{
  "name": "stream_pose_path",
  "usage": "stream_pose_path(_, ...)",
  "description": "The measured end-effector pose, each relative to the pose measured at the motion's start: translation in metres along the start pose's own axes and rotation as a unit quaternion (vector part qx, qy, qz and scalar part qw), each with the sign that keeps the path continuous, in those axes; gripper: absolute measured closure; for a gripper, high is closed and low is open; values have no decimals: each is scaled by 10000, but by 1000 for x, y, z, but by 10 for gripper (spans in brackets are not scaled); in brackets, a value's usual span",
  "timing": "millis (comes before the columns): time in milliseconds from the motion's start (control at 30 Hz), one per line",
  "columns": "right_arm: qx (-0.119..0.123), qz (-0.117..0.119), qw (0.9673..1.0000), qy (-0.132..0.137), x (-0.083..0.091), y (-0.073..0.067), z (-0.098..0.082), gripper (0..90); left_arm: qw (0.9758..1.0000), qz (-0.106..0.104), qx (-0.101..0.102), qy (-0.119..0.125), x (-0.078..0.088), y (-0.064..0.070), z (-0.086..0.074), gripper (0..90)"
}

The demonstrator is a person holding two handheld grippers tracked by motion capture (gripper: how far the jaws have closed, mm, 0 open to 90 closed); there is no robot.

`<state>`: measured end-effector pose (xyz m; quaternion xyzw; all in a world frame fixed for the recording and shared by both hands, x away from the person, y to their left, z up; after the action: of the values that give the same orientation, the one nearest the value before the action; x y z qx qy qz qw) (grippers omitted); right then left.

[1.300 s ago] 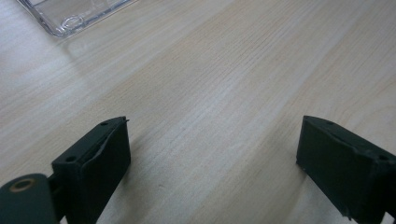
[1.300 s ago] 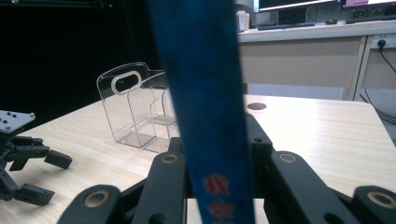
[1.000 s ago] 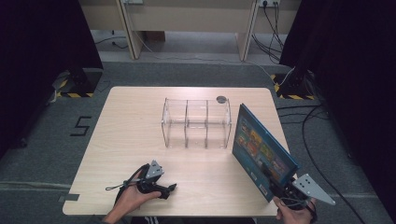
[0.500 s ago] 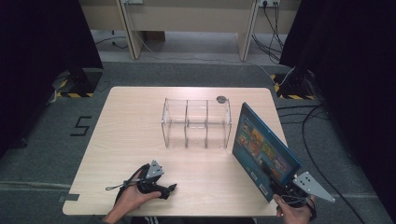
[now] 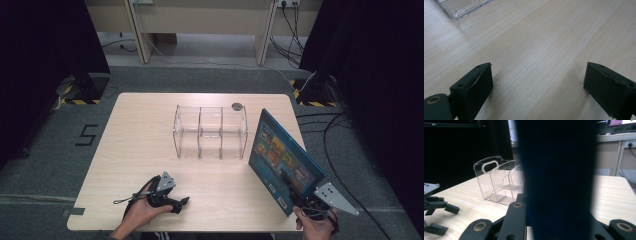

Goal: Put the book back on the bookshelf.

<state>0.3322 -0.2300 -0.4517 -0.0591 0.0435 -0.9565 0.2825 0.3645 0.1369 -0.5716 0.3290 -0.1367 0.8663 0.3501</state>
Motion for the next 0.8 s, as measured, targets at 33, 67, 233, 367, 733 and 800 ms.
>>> stream_pose_path(33,48,-26,10000,6,0,0,0,797,10000,0,0,-1,0,0,0,77)
stream_pose_path(67,55,-47,10000,28,0,0,0,801,10000,-1,0,-1,0,0,0,77)
stream_pose_path(233,77,-83,9998,135,0,0,2,823,10000,0,0,-1,0,0,0,77)
stream_pose_path(367,-69,1,9997,253,2,-1,6,825,10000,2,-5,-1,0,0,0,77)
stream_pose_path(733,369,53,9990,244,-1,-14,12,827,10000,-1,-9,-1,0,0,0,77)
stream_pose_path(800,297,92,9992,255,-2,-16,13,827,10000,-1,-8,1,0,0,0,77)
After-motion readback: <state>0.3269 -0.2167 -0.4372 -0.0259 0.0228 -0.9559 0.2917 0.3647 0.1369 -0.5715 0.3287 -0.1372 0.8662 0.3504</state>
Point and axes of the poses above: each handheld gripper's, and its own axes: x roughly backward along the jaws, z roughly out of its top, y roughly to its right, the point moved 7 cm from there along -x, roughly forward along the jaws, and after that the axes turned 2 degrees about z, right-handed, at the moved point
